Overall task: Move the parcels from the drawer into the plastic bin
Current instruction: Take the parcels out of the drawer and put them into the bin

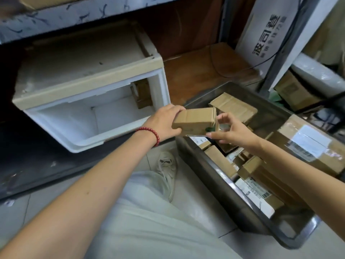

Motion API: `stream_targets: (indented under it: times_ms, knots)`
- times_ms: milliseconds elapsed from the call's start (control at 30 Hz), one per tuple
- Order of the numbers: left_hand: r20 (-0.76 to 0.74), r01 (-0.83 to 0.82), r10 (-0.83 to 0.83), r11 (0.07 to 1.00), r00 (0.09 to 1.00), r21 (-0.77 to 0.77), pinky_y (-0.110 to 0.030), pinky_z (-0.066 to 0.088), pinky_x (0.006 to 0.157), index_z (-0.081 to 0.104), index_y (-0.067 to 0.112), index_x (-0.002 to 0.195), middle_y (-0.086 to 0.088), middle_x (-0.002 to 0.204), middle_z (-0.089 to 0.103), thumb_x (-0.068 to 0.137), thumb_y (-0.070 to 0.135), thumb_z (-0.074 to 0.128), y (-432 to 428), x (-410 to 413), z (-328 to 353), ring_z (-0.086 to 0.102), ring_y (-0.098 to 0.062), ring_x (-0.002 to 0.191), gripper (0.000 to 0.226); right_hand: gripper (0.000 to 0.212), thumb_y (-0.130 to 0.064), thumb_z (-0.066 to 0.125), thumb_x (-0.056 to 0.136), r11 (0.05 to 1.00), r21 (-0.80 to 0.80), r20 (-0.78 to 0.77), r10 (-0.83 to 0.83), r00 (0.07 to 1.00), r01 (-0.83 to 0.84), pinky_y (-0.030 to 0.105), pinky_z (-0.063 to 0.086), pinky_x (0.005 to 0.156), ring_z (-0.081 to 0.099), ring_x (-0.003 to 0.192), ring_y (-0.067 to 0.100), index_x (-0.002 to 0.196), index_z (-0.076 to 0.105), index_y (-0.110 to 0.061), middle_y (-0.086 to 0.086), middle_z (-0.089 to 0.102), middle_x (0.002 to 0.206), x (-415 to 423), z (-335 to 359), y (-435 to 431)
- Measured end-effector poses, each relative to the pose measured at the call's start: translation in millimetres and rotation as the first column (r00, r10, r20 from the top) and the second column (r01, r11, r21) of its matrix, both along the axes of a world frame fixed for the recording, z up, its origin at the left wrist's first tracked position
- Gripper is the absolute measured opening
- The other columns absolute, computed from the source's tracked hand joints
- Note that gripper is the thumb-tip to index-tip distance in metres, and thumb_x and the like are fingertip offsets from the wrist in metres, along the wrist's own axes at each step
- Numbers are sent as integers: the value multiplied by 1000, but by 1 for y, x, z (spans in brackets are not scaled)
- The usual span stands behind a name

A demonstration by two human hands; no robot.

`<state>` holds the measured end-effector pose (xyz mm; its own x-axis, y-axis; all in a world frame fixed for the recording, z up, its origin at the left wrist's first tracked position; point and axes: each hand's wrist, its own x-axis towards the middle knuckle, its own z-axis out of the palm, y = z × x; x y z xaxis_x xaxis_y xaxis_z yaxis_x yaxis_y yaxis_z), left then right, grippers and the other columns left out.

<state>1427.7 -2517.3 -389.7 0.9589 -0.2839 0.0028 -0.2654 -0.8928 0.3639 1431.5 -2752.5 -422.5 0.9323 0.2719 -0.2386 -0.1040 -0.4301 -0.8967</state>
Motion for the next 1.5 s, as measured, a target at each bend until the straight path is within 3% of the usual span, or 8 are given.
stream_targets:
  times_ms: [100, 267, 467, 633, 767, 867, 967, 1500]
  knots:
    - [54, 19, -22, 998, 998, 60, -36, 44, 94, 40, 26, 139, 1, 135, 42, 86, 22, 68, -24, 14, -19, 48, -22, 119, 61, 58, -35, 78, 77, 971, -239, 183, 34, 983, 11, 32, 48, 92, 54, 108, 14, 124, 47, -20, -3, 53, 124, 6, -8, -22]
    - [0, 91, -91, 994, 996, 67, -42, 45, 98, 40, 24, 140, 1, 136, 37, 89, 12, 62, -63, 39, -47, 45, -23, 119, 57, 58, -42, 75, 80, 938, -328, 287, -16, 958, 114, 32, 48, 94, 53, 107, 10, 128, 50, -20, -4, 56, 123, 9, -30, -49]
    - [-13, 191, -191, 973, 981, 132, -36, 48, 84, 39, 28, 138, 6, 142, 36, 90, 18, 59, -94, 83, -74, 50, -20, 117, 53, 51, -35, 78, 78, 897, -346, 270, -186, 945, 276, 30, 54, 83, 62, 94, 15, 119, 53, -19, 3, 62, 118, 20, -70, -60]
    - [-34, 211, -209, 959, 977, 187, -31, 46, 79, 47, 27, 133, 8, 140, 43, 93, 29, 55, -100, 107, -94, 53, -17, 115, 41, 41, -36, 78, 79, 884, -285, 191, -326, 926, 370, 5, 41, 49, 60, 69, -2, 106, 48, -26, -5, 61, 99, 32, -103, -44]
    - [-14, 185, -189, 942, 982, 279, -41, 42, 92, 47, 25, 132, 3, 136, 50, 93, 31, 53, -93, 107, -103, 51, -19, 118, 40, 55, -39, 76, 80, 873, -318, 89, -359, 929, 368, 10, 41, 59, 59, 83, 9, 124, 48, -18, 3, 63, 111, 48, -118, -35]
    - [12, 116, -129, 920, 992, 374, -44, 36, 100, 41, 24, 139, 2, 137, 51, 94, 35, 52, -84, 102, -107, 47, -19, 125, 48, 75, -41, 76, 80, 866, -409, -16, -322, 947, 288, 26, 46, 81, 58, 112, 25, 139, 39, -13, 10, 57, 131, 52, -120, -33]
    - [37, 3, -19, 919, 999, 394, -45, 30, 103, 43, 26, 138, 2, 130, 56, 94, 36, 51, -72, 92, -107, 50, -18, 122, 47, 69, -42, 70, 85, 842, -476, 85, -243, 966, 253, 37, 48, 93, 54, 119, 28, 140, 40, -13, 12, 53, 135, 49, -109, -34]
    - [110, -354, 336, 886, 935, 301, -38, 28, 100, 43, 32, 137, 9, 138, 50, 93, 46, 43, 24, -31, -79, 41, -15, 128, 46, 62, -56, 54, 89, 720, -692, 269, 207, 941, 40, 39, 53, 89, 50, 124, 26, 141, 40, -26, 5, 45, 145, 12, -37, 21]
